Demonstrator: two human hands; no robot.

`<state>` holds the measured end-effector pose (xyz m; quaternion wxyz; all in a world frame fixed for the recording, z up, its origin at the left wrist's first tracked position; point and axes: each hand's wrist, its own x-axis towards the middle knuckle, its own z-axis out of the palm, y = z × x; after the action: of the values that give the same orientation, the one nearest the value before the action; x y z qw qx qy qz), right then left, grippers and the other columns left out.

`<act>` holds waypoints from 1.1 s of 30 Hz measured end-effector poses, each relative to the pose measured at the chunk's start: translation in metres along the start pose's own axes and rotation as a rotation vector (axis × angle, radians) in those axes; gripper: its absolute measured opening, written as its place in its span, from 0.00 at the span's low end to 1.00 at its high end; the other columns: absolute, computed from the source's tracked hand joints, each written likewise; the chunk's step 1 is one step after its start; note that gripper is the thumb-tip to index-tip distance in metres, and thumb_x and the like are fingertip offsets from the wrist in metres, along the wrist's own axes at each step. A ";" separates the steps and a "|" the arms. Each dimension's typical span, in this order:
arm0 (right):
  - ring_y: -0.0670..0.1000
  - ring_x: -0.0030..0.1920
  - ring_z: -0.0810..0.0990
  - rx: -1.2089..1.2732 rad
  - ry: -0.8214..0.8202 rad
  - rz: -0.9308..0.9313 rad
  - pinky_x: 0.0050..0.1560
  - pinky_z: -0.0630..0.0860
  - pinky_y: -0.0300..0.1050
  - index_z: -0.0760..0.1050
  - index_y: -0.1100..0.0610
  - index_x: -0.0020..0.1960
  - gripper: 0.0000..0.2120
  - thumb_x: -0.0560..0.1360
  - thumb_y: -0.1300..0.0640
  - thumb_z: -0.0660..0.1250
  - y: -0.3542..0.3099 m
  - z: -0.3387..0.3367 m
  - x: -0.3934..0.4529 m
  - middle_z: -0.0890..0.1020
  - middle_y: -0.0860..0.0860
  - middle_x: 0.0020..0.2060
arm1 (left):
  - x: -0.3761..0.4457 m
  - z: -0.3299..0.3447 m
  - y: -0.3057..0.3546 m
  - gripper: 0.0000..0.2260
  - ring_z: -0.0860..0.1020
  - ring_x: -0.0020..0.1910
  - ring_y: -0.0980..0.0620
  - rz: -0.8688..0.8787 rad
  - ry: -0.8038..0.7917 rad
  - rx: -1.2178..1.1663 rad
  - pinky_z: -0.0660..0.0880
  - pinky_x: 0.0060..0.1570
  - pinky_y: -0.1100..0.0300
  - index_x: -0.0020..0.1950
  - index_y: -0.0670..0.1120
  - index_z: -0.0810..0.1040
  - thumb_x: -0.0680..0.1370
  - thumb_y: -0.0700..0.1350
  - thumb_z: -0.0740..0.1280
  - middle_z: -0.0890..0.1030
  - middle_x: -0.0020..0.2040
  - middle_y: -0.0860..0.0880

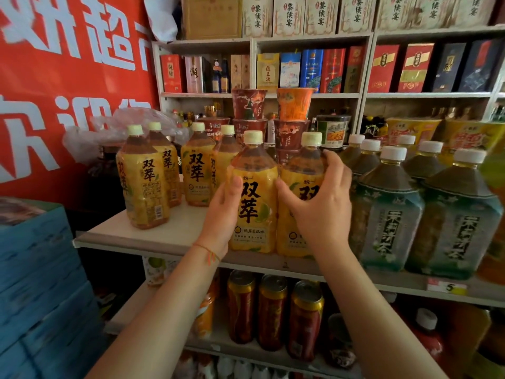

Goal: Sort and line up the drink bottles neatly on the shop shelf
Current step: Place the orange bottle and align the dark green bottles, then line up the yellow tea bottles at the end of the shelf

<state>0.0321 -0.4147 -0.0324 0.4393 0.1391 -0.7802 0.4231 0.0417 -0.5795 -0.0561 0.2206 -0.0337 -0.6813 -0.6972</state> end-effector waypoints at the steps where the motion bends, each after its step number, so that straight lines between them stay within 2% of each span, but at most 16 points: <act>1: 0.45 0.58 0.73 0.015 -0.010 0.008 0.43 0.65 0.27 0.62 0.55 0.74 0.41 0.69 0.37 0.73 0.000 -0.001 0.000 0.70 0.53 0.67 | -0.001 0.000 0.000 0.45 0.73 0.71 0.52 -0.001 0.022 0.000 0.69 0.70 0.39 0.72 0.63 0.71 0.61 0.84 0.60 0.76 0.71 0.56; 4: 0.39 0.56 0.68 0.073 -0.014 0.035 0.41 0.65 0.20 0.62 0.54 0.73 0.41 0.68 0.40 0.76 0.000 -0.001 0.002 0.69 0.51 0.67 | -0.001 0.000 0.001 0.32 0.78 0.65 0.53 0.001 0.041 -0.028 0.73 0.67 0.41 0.56 0.68 0.78 0.59 0.83 0.62 0.82 0.62 0.57; 5: 0.39 0.57 0.67 0.082 -0.007 0.040 0.42 0.65 0.19 0.63 0.54 0.73 0.41 0.68 0.40 0.76 0.000 -0.001 0.003 0.70 0.51 0.67 | 0.000 0.000 0.000 0.30 0.79 0.63 0.53 0.003 0.040 -0.038 0.74 0.66 0.41 0.54 0.68 0.78 0.59 0.83 0.63 0.83 0.60 0.58; 13: 0.37 0.57 0.67 0.065 0.048 0.050 0.45 0.64 0.17 0.64 0.54 0.73 0.41 0.68 0.41 0.77 -0.006 0.011 0.001 0.70 0.50 0.66 | 0.016 -0.014 -0.003 0.43 0.78 0.66 0.51 -0.029 -0.059 -0.075 0.73 0.67 0.40 0.68 0.61 0.75 0.59 0.82 0.66 0.81 0.65 0.55; 17: 0.37 0.57 0.66 0.033 0.090 0.051 0.46 0.64 0.20 0.63 0.54 0.74 0.42 0.68 0.40 0.77 -0.008 0.016 0.000 0.70 0.50 0.65 | 0.016 -0.018 -0.002 0.38 0.77 0.67 0.53 0.002 -0.119 -0.057 0.72 0.68 0.41 0.68 0.62 0.74 0.64 0.80 0.64 0.81 0.65 0.57; 21: 0.40 0.59 0.67 0.029 0.114 0.059 0.51 0.64 0.27 0.63 0.54 0.74 0.42 0.68 0.40 0.76 -0.010 0.020 -0.002 0.70 0.49 0.65 | 0.018 -0.021 -0.007 0.41 0.77 0.68 0.52 0.017 -0.134 -0.061 0.72 0.68 0.40 0.72 0.60 0.72 0.64 0.81 0.64 0.79 0.67 0.56; 25: 0.35 0.57 0.65 0.060 0.116 0.074 0.49 0.64 0.19 0.64 0.54 0.74 0.41 0.68 0.42 0.77 -0.014 0.024 -0.001 0.68 0.45 0.62 | 0.017 -0.025 -0.004 0.35 0.80 0.63 0.55 0.037 -0.120 -0.103 0.75 0.66 0.43 0.65 0.59 0.77 0.66 0.78 0.64 0.83 0.61 0.57; 26: 0.35 0.56 0.65 0.066 0.109 0.077 0.49 0.64 0.19 0.64 0.54 0.74 0.41 0.68 0.42 0.77 -0.016 0.026 0.000 0.67 0.44 0.61 | 0.018 -0.027 -0.003 0.36 0.80 0.63 0.55 0.035 -0.112 -0.107 0.75 0.66 0.43 0.66 0.59 0.77 0.65 0.79 0.64 0.83 0.62 0.57; 29: 0.40 0.60 0.68 0.050 0.072 0.081 0.52 0.64 0.23 0.62 0.55 0.75 0.42 0.69 0.41 0.76 -0.019 0.033 0.000 0.68 0.47 0.64 | 0.021 -0.033 -0.005 0.42 0.77 0.67 0.54 0.028 -0.109 -0.103 0.72 0.68 0.42 0.71 0.59 0.73 0.64 0.81 0.63 0.80 0.66 0.57; 33: 0.45 0.64 0.70 -0.003 0.053 0.093 0.58 0.70 0.37 0.62 0.54 0.76 0.42 0.69 0.40 0.75 -0.019 0.030 0.001 0.69 0.50 0.67 | 0.021 -0.032 -0.005 0.39 0.73 0.69 0.56 0.039 -0.132 -0.060 0.69 0.71 0.42 0.70 0.62 0.71 0.64 0.82 0.61 0.76 0.68 0.60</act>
<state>0.0256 -0.4498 -0.0285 0.4397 0.0908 -0.7747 0.4453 0.0292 -0.6161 -0.0562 0.1875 -0.0993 -0.6724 -0.7091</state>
